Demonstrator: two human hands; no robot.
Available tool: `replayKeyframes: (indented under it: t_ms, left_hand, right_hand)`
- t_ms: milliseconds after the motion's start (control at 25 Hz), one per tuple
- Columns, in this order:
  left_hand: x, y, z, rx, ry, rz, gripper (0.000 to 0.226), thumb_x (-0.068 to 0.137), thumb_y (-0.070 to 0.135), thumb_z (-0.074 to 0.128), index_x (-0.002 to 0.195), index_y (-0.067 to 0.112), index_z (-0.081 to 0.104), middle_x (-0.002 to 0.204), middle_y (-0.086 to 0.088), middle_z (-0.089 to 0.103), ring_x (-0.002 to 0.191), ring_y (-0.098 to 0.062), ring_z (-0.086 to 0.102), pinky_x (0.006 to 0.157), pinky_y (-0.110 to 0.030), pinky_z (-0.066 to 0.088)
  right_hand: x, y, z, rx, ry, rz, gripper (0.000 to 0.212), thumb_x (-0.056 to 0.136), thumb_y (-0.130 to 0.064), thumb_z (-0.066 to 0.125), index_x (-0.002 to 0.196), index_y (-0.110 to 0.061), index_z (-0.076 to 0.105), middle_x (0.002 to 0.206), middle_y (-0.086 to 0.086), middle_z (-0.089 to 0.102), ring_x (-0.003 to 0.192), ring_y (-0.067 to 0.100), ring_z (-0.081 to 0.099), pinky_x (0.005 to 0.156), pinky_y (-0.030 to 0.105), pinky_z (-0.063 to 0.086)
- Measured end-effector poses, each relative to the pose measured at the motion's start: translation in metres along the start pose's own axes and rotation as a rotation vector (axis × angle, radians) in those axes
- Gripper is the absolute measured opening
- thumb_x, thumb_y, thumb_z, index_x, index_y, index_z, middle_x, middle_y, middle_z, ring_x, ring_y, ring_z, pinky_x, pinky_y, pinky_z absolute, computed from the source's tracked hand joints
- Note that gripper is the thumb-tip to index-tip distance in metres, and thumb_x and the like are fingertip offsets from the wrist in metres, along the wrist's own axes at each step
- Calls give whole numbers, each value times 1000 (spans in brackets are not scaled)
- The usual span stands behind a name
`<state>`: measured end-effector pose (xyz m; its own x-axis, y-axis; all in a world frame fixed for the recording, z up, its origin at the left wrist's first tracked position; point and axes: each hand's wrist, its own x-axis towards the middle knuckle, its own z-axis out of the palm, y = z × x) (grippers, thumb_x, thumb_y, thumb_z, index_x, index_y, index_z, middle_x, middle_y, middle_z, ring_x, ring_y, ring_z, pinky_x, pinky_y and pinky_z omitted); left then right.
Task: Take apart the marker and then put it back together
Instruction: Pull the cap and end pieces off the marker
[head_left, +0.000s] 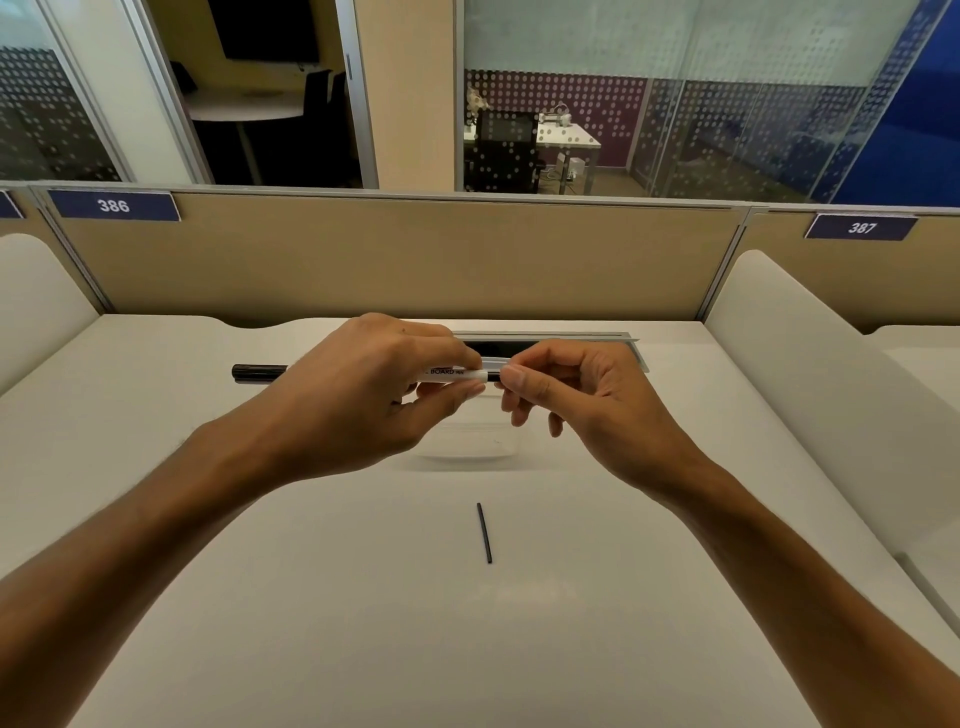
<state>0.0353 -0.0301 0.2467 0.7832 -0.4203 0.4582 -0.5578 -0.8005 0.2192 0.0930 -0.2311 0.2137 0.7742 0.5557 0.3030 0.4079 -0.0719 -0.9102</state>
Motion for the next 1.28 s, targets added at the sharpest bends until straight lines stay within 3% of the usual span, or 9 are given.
replayKeyframes:
  t_ms: [160,280,400,640,840,960,1160,1280]
  left_hand:
    - [1,2,1,0,-4,4,26,91,33,56,101,14,71,77,7,67,57,-9,53,54,-18,40]
    - [0,2,1,4,-5,-1,24,92,31,58,101,13,72,78,4,68,58,-11,55,53,-25,45]
    - [-2,2,1,-8,7,-8,27,91,34,58,103,14,71,79,4,69,59,-13,58,53,-29,48]
    - [-8,-4,0,-21,11,-32,29,90,36,56,102,14,72,81,4,70,63,-16,61,56,-37,51]
    - [-12,-7,2,-17,1,-30,27,91,34,56,98,15,72,77,6,67,61,-13,58,54,-33,49]
    - [-15,-9,4,6,-39,-24,26,91,33,55,99,16,73,70,7,61,56,-8,48,53,-23,38]
    - [-22,-16,10,-2,-54,-59,27,92,35,54,98,18,74,68,9,58,54,-7,46,53,-23,37]
    - [-28,-20,15,-60,-33,-93,27,91,35,55,97,16,74,68,12,59,55,-12,51,52,-28,42]
  right_hand:
    - [2,3,2,-49,49,29,32,91,-42,49,80,-21,70,75,-5,74,71,12,70,54,21,49]
    - [1,6,4,-88,40,-28,42,95,-42,46,77,-14,72,71,0,73,70,11,68,57,11,45]
    - [0,7,1,-64,11,-59,37,91,-39,49,81,-12,72,73,0,72,71,9,68,57,11,45]
    - [-2,5,-4,-83,-6,-67,19,83,-43,62,90,-27,70,82,-11,73,81,8,69,61,10,46]
    - [-5,6,-9,-170,44,-80,9,84,-30,71,92,-27,73,88,-16,72,89,5,67,59,18,49]
    - [-8,8,-9,-262,41,-110,10,84,-25,72,94,-23,74,89,-14,72,89,7,67,53,23,48]
    - [-11,27,-6,-473,103,-162,14,84,-26,72,97,-19,74,90,-12,70,85,7,66,58,7,42]
    - [-19,50,2,-450,191,-65,14,83,-32,72,93,-23,74,87,-13,69,81,4,64,57,8,42]
